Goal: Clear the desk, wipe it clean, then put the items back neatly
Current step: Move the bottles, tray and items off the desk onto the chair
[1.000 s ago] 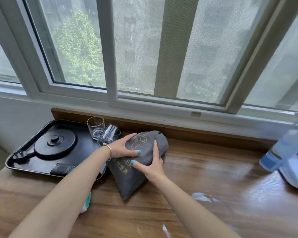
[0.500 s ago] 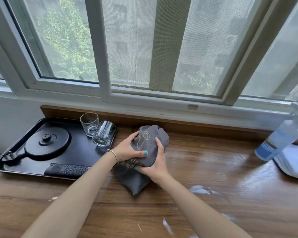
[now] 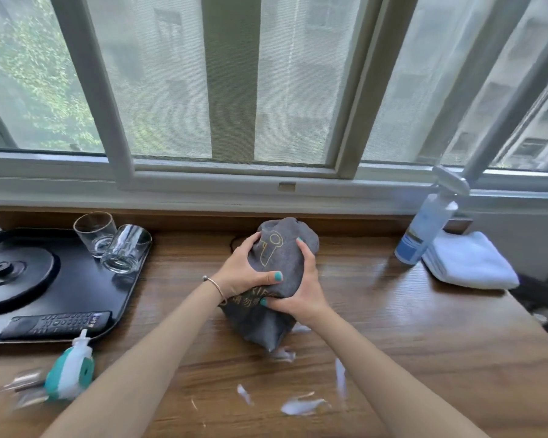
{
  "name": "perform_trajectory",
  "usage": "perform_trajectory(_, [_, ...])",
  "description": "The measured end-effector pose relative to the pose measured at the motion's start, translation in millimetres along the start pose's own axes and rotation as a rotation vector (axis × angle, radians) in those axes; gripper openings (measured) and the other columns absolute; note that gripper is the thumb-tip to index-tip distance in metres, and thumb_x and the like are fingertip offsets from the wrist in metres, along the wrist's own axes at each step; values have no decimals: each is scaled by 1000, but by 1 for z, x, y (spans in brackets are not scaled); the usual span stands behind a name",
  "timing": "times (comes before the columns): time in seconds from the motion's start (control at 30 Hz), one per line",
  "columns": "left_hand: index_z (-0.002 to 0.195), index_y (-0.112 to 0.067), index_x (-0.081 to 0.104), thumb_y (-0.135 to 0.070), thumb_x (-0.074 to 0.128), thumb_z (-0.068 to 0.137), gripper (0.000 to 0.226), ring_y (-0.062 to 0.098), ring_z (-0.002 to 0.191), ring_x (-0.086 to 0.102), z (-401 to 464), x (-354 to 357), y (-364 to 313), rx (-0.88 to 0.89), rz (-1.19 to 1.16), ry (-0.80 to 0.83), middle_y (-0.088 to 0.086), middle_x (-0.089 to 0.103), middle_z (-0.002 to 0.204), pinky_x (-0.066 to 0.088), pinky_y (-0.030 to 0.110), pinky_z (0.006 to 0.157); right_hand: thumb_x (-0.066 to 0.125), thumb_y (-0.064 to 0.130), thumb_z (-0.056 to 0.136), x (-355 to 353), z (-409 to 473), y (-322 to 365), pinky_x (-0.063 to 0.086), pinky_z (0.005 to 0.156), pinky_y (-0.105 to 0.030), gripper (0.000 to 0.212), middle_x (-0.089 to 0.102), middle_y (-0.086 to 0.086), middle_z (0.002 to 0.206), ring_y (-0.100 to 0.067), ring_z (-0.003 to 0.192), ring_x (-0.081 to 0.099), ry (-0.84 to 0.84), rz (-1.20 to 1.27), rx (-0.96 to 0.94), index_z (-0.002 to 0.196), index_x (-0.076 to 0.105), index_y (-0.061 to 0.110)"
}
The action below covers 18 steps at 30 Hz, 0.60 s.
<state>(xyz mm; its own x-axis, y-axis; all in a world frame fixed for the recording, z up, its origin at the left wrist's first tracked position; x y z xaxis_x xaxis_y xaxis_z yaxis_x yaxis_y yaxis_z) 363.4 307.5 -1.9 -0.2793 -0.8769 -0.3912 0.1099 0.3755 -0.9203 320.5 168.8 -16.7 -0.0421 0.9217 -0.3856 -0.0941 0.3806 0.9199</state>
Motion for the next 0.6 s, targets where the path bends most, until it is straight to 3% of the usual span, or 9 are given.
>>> perform_trajectory(0.17, [149,-26,23,-81,76,30,141,14,133,40,13,65,-39,34,28,70,-1,36,149,40,31,106,89,46,45,-69,-24,-15,44,108,-47,127,22,4,147,-19,137,34,-83,-27,7,143,9,55])
perform_trajectory(0.33, [148,-26,25,-79,79,32,138,16,133,41,19,136,-66,43,27,140,0,38,148,41,43,108,93,31,57,-138,-57,-36,40,108,-37,126,20,1,148,-18,137,29,-169,-104,9,148,6,43])
perform_trajectory(0.47, [148,-24,27,-78,80,33,137,14,132,42,23,197,-91,84,48,200,0,40,146,39,42,109,84,53,42,-192,-92,-54,42,109,-43,131,22,3,147,-17,137,31,-254,-91,52,148,9,41])
perform_trajectory(0.6, [148,-23,27,-79,79,32,140,13,133,42,23,266,-125,136,60,274,0,40,146,38,40,110,83,54,38,-252,-133,-76,45,106,-43,129,27,2,143,-17,133,37,-345,-54,99,145,9,49])
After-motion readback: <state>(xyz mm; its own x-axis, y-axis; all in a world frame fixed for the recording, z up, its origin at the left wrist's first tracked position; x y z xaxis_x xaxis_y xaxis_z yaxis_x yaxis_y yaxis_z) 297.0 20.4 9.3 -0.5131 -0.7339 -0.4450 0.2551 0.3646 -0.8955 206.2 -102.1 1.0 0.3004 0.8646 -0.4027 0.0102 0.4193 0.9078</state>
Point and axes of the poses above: each hand's wrist, its own z-axis towards the middle knuckle, its own x-axis out of the palm, y = z × x, the point moved 9 cm from there along z, towards the middle knuckle
